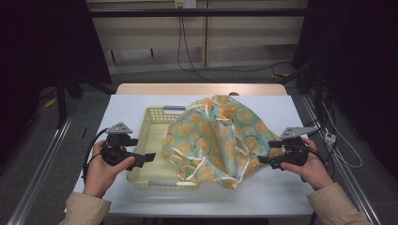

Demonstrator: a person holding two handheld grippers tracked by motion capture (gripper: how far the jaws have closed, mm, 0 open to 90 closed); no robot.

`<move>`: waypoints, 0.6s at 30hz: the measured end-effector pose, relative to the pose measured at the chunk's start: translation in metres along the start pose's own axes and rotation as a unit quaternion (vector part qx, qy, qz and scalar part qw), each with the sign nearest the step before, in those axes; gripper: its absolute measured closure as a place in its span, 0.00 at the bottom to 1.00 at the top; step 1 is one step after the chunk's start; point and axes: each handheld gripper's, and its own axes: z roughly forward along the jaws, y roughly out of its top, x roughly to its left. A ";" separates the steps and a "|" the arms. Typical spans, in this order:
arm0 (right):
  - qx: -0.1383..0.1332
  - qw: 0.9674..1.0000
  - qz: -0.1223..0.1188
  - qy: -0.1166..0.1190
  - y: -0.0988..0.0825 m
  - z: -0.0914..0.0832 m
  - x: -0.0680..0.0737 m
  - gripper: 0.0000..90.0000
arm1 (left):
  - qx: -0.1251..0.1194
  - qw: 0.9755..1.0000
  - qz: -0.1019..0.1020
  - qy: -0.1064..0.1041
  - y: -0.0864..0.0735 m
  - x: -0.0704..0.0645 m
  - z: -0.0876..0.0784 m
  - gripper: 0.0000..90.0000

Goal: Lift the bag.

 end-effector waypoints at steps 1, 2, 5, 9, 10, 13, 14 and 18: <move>-0.002 1.000 0.000 0.000 -0.003 0.000 0.000 0.22 | -0.002 1.000 0.000 0.001 -0.001 0.001 0.000 0.09; -0.002 1.000 0.000 -0.003 -0.005 -0.001 0.000 0.22 | -0.004 1.000 -0.003 0.003 -0.002 0.000 0.001 0.09; 0.001 1.000 -0.001 -0.008 -0.013 -0.001 0.000 0.22 | 0.000 1.000 -0.004 0.002 -0.005 -0.002 0.001 0.09; -0.007 1.000 0.003 -0.006 -0.024 -0.001 0.002 0.22 | 0.003 1.000 -0.003 -0.001 -0.007 -0.003 0.002 0.10; -0.006 1.000 0.005 -0.007 -0.025 -0.001 0.002 0.22 | 0.009 1.000 -0.002 0.001 -0.007 -0.004 0.003 0.09; -0.003 1.000 -0.001 -0.009 -0.029 -0.002 0.006 0.22 | 0.013 1.000 -0.001 0.003 -0.010 -0.004 0.005 0.10; -0.006 1.000 0.000 -0.006 -0.031 -0.002 0.008 0.22 | 0.013 1.000 0.000 0.002 -0.013 -0.004 0.007 0.10; -0.008 1.000 0.001 -0.006 -0.039 -0.004 0.009 0.21 | 0.013 1.000 0.004 -0.003 -0.015 -0.006 0.011 0.12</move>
